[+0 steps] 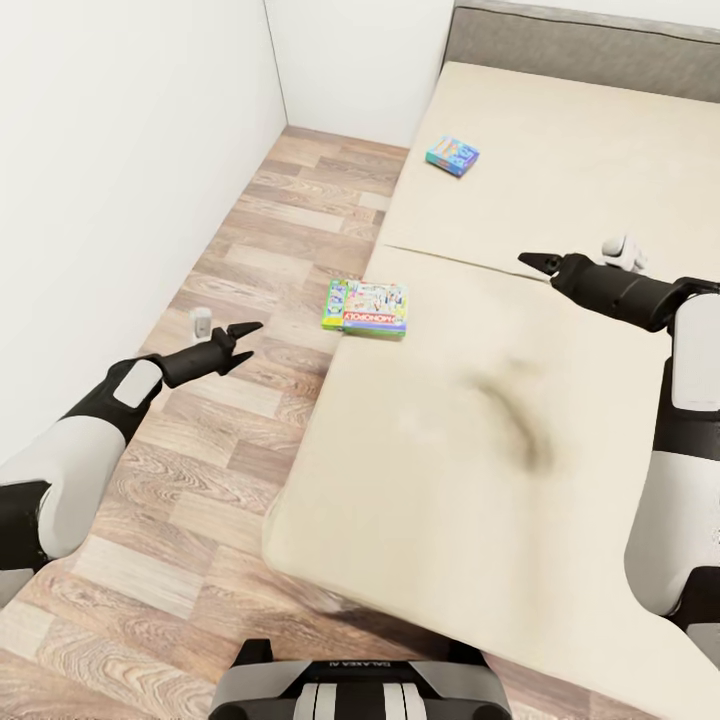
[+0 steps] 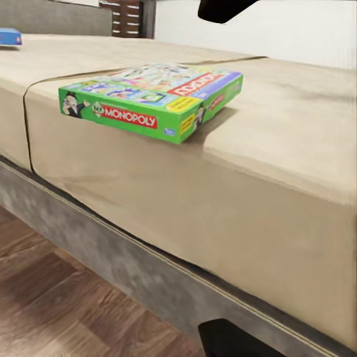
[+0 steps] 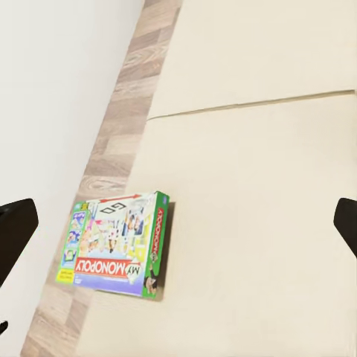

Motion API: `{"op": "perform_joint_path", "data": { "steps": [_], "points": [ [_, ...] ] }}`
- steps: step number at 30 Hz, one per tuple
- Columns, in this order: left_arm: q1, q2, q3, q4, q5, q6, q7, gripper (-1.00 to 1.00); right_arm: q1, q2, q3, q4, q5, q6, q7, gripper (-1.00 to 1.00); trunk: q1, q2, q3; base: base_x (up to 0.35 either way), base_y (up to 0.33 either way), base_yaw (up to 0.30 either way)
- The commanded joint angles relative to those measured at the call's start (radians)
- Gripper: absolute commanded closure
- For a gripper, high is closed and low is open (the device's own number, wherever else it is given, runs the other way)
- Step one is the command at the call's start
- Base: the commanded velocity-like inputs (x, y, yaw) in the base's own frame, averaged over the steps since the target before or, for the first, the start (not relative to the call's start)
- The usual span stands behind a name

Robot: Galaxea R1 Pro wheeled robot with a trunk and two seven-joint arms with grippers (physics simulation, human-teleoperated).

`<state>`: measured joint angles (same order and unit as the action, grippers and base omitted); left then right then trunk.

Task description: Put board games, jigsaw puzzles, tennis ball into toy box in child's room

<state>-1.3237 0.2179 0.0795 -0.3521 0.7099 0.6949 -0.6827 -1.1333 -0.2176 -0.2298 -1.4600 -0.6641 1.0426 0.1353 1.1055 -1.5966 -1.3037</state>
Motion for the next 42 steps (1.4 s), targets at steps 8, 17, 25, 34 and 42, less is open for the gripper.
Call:
{"op": "perform_joint_path", "data": {
  "steps": [8,17,25,34,42],
  "points": [
    [-0.011,-0.003,-0.026,0.003,-0.001,0.007,-0.017,-1.0,0.008,0.006,-0.003,-0.011,0.009,0.005,0.002,-1.0,0.0,0.0,-0.013,0.0,0.0,0.0],
    [-0.027,-0.002,-0.04,0.003,-0.002,0.011,-0.023,-1.0,0.009,0.008,-0.007,-0.015,0.009,0.005,-0.002,-1.0,0.0,0.0,-0.027,0.0,0.0,0.0],
    [-0.048,-0.001,-0.043,0.004,0.003,0.018,-0.021,-1.0,0.008,0.009,-0.01,-0.017,0.009,0.005,-0.004,-1.0,0.0,0.0,-0.04,0.0,0.0,0.0],
    [-0.095,-0.004,-0.04,0.01,0.006,0.036,-0.013,-1.0,0.01,0.01,-0.011,-0.017,0.009,0.005,-0.005,-1.0,0.0,0.0,-0.055,0.0,0.0,0.0],
    [-0.142,-0.006,-0.036,0.013,0.008,0.064,0.013,-1.0,0.011,0.009,-0.009,-0.018,0.009,0.005,-0.016,-1.0,0.0,0.0,-0.064,0.0,0.0,0.0]
  ]
}}
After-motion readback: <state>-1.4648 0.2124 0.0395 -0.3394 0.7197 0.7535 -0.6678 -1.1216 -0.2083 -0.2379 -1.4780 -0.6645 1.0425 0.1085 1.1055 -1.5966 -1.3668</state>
